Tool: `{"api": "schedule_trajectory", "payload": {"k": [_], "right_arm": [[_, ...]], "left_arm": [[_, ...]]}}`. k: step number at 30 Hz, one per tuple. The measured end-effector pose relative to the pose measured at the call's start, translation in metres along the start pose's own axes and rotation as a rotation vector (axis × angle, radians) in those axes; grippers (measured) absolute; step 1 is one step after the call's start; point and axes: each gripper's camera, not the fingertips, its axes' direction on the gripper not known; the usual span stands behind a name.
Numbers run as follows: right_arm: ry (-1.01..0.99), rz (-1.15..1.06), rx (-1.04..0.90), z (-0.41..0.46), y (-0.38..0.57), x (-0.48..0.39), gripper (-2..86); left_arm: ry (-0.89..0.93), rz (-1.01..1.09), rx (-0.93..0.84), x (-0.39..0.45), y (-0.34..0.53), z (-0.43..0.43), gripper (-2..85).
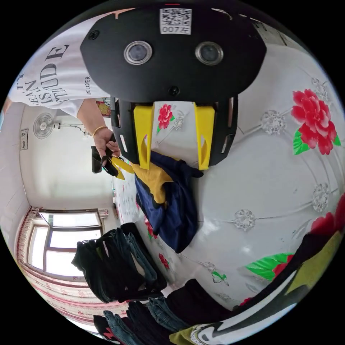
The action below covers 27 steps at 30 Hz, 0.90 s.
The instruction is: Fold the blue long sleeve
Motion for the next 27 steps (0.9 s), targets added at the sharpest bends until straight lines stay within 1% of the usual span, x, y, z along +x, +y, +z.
{"api": "schedule_trajectory", "payload": {"k": [2, 4, 6, 7, 9, 10, 13, 14, 15, 16, 17, 18, 19, 20, 21, 23, 24, 25, 26, 27], "right_arm": [[-0.064, 0.082, -0.057, 0.032, -0.007, 0.01, 10.8], [-0.113, 0.12, -0.045, 0.053, -0.009, 0.008, 10.0], [-0.149, 0.145, -0.067, 0.075, -0.012, -0.002, 9.2], [-0.159, 0.144, -0.098, 0.087, -0.016, -0.014, 8.6], [-0.137, 0.092, -0.086, 0.091, -0.022, -0.044, 7.9], [-0.15, 0.022, -0.077, 0.091, -0.027, -0.072, 7.5], [-0.219, -0.151, -0.038, 0.086, -0.041, -0.154, 6.5], [-0.251, -0.234, -0.021, 0.085, -0.046, -0.193, 6.2], [-0.268, -0.276, -0.012, 0.086, -0.049, -0.214, 6.0], [-0.309, -0.359, -0.001, 0.089, -0.053, -0.257, 5.7], [-0.356, -0.44, 0.006, 0.095, -0.056, -0.302, 5.4], [-0.379, -0.482, 0.012, 0.099, -0.057, -0.325, 5.2], [-0.423, -0.568, 0.016, 0.108, -0.057, -0.372, 4.9], [-0.451, -0.639, 0.013, 0.12, -0.055, -0.416, 4.7], [-0.461, -0.67, 0.01, 0.128, -0.054, -0.436, 4.6], [-0.441, -0.743, -0.017, 0.168, -0.049, -0.501, 4.5], [-0.429, -0.74, -0.03, 0.18, -0.048, -0.513, 4.6], [-0.413, -0.724, -0.063, 0.208, -0.047, -0.53, 4.8], [-0.378, -0.691, -0.104, 0.238, -0.044, -0.538, 5.0], [-0.35, -0.668, -0.126, 0.253, -0.043, -0.539, 5.1]], "left_arm": [[0.001, 0.027, -0.034, 0.01, -0.005, 0.014, 13.5], [-0.044, 0.047, -0.042, 0.02, -0.009, 0.021, 10.5], [-0.032, 0.04, -0.067, 0.027, -0.011, 0.029, 7.1], [-0.02, 0.034, -0.074, 0.029, -0.011, 0.03, 6.8], [-0.002, 0.075, -0.063, 0.049, -0.009, 0.02, 6.3], [0.009, 0.095, -0.055, 0.056, -0.008, 0.013, 6.3], [0.04, 0.215, 0.048, 0.101, -0.006, -0.039, 6.3], [0.036, 0.276, 0.107, 0.121, -0.005, -0.07, 6.3], [0.018, 0.339, 0.175, 0.139, -0.004, -0.104, 6.3], [0.006, 0.371, 0.209, 0.148, -0.002, -0.123, 6.3], [-0.018, 0.433, 0.28, 0.164, 0.004, -0.161, 6.3], [-0.052, 0.493, 0.356, 0.179, 0.014, -0.2, 6.3], [-0.073, 0.52, 0.394, 0.185, 0.02, -0.219, 6.3], [-0.121, 0.559, 0.469, 0.195, 0.034, -0.253, 6.3], [-0.166, 0.576, 0.533, 0.202, 0.048, -0.283, 6.2], [-0.228, 0.562, 0.613, 0.204, 0.066, -0.317, 6.1], [-0.277, 0.54, 0.644, 0.201, 0.075, -0.329, 6.1], [-0.302, 0.532, 0.646, 0.198, 0.077, -0.332, 6.1], [-0.352, 0.478, 0.631, 0.187, 0.079, -0.333, 6.3], [-0.411, 0.375, 0.591, 0.165, 0.077, -0.325, 6.5]]}}
